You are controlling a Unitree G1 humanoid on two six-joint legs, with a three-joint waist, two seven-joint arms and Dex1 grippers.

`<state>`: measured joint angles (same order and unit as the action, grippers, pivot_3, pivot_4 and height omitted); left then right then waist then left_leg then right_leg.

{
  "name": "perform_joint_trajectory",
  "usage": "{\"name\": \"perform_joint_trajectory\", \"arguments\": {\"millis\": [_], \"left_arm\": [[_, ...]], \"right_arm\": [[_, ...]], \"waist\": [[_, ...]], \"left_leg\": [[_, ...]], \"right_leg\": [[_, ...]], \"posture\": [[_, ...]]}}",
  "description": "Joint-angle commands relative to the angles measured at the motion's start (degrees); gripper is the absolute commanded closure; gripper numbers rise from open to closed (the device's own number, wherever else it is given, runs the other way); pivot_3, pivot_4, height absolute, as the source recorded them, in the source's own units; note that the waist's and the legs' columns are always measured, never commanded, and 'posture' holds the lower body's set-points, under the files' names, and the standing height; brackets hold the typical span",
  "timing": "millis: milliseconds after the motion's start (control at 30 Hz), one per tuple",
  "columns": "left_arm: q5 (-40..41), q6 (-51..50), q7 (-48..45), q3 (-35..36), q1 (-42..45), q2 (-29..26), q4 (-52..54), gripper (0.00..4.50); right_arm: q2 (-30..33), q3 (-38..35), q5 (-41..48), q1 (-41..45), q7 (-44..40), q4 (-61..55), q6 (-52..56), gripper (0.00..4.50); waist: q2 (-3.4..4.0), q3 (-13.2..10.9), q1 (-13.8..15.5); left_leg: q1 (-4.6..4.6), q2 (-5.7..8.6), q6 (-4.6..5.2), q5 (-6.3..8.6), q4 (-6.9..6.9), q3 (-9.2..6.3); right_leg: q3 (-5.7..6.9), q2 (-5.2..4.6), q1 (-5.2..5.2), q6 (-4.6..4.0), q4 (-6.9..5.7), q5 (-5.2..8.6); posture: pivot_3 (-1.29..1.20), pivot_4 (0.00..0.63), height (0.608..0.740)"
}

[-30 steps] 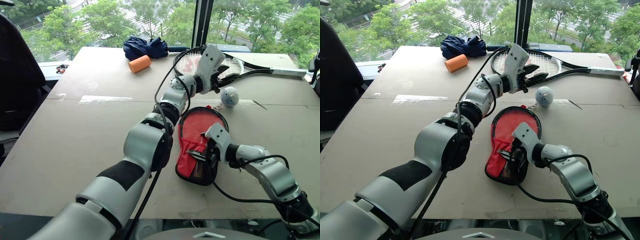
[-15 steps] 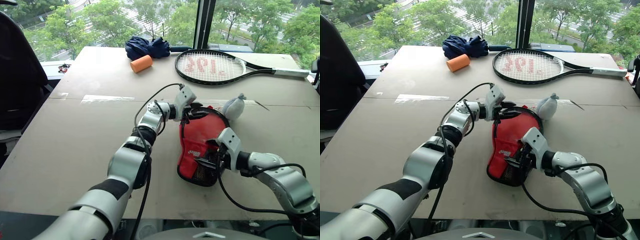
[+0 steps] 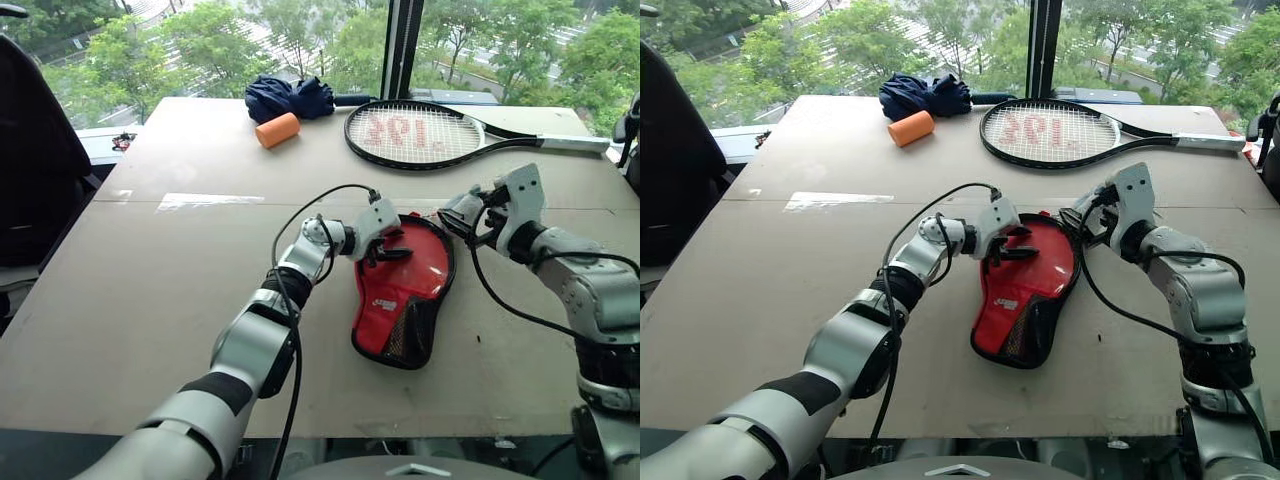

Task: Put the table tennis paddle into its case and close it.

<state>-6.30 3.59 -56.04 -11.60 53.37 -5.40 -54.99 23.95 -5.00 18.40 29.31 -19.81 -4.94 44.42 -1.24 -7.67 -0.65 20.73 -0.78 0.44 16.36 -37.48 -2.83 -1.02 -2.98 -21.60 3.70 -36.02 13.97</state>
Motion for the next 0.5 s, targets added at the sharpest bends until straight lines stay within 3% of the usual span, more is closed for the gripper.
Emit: {"name": "perform_joint_trajectory", "arguments": {"millis": [33, 300, 500], "left_arm": [[-0.2, -4.0, 0.1, -0.8, -2.5, -0.5, 1.1, 2.01], [0.5, -6.1, 0.9, -1.4, -4.0, -0.6, 4.0, 2.01], [0.8, -6.5, 1.5, -1.7, -4.4, -0.1, 4.6, 1.91]], "right_arm": [[-2.2, -1.8, -2.1, 5.6, 4.4, 8.8, -2.4, 0.0], [-0.9, -4.0, -1.8, 11.2, 4.7, 19.1, 2.8, 0.0], [0.4, -4.5, -1.6, 9.0, 3.8, 14.3, 5.7, 2.74]], "waist": [[0.05, 0.0, -0.1], [0.17, 0.0, -0.2], [0.27, 0.0, -0.1]], "left_leg": [[0.0, 0.01, 0.0, 0.0, 0.0, -0.01], [0.01, 0.05, 0.0, 0.0, 0.04, -0.01], [0.0, 0.06, 0.0, 0.0, 0.05, -0.03]], "right_leg": [[-0.01, 0.0, 0.0, 0.0, 0.0, 0.0], [-0.02, -0.05, -0.01, 0.0, 0.01, 0.0], [-0.02, -0.05, -0.01, 0.0, -0.01, 0.0]], "posture": [[0.0, 0.15, 0.74], [0.0, 0.15, 0.74], [0.0, 0.15, 0.74]]}}
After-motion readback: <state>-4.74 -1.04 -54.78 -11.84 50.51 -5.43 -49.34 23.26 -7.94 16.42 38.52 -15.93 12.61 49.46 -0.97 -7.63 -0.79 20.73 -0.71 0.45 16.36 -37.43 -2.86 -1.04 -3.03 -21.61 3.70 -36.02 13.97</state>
